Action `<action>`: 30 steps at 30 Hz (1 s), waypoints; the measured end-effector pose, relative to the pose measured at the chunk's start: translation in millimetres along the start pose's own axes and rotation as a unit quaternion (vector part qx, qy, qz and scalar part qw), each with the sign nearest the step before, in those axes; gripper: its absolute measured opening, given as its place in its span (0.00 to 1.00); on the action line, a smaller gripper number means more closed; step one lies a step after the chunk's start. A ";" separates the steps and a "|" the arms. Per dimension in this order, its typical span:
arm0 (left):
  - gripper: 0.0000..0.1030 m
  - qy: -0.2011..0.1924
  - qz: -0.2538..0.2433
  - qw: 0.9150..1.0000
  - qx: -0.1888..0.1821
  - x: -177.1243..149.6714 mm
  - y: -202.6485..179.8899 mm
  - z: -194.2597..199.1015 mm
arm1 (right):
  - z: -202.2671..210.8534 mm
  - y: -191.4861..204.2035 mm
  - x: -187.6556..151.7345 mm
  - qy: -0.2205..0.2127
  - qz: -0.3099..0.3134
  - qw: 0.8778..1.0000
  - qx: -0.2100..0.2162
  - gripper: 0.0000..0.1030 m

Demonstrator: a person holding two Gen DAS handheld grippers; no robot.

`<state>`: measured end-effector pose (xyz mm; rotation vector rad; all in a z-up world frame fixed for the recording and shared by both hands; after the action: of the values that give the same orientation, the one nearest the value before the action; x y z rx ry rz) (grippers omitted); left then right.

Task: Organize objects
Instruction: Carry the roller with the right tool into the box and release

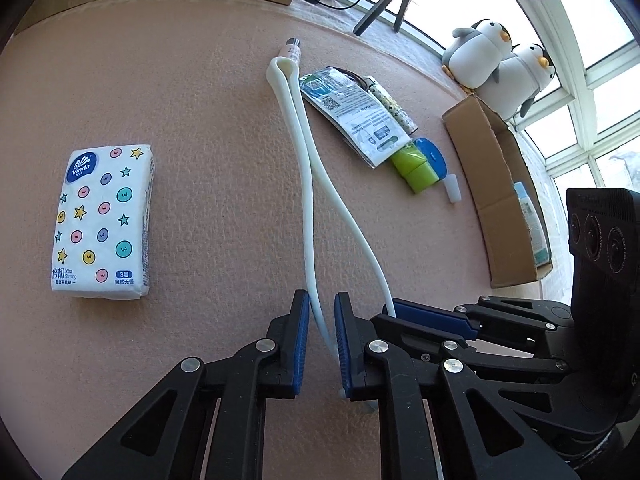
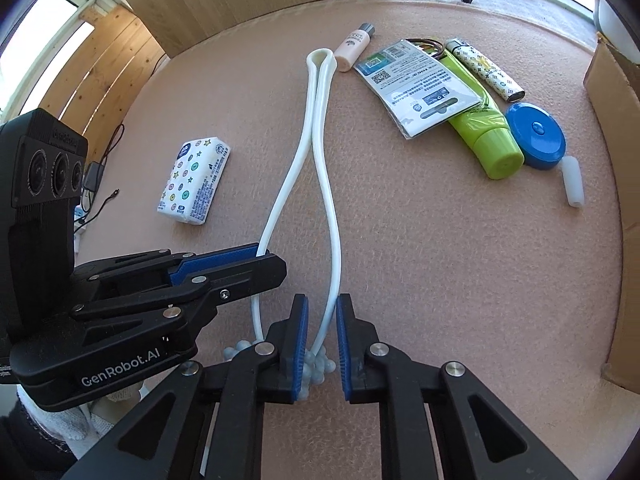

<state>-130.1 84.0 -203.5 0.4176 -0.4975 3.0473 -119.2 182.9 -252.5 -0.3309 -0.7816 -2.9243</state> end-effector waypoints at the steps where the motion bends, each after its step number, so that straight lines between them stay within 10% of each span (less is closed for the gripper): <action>1: 0.14 -0.002 -0.001 1.000 -0.003 2.0 -3.4 2.0 | 4.4 -1.5 0.6 -0.004 -0.001 1.000 -0.001 0.11; 30: 0.14 -0.047 -0.126 0.987 -0.086 81.2 -257.6 -14.5 | 192.4 -171.8 6.8 -0.154 -0.116 0.979 -0.063 0.08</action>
<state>-194.6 331.5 -115.7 0.5708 -0.6526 2.7260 -116.1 427.7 -171.0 -0.7680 -0.7121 -3.1962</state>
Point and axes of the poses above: each gripper's, at about its wrist camera, not at the fingertips, and z roughly against the way its jaws point, y to its left, x to its top, the point moved 7 cm from there along -z, roughly the way its jaws point, and after that the axes turned 9 degrees about x, right-handed, at the moved point
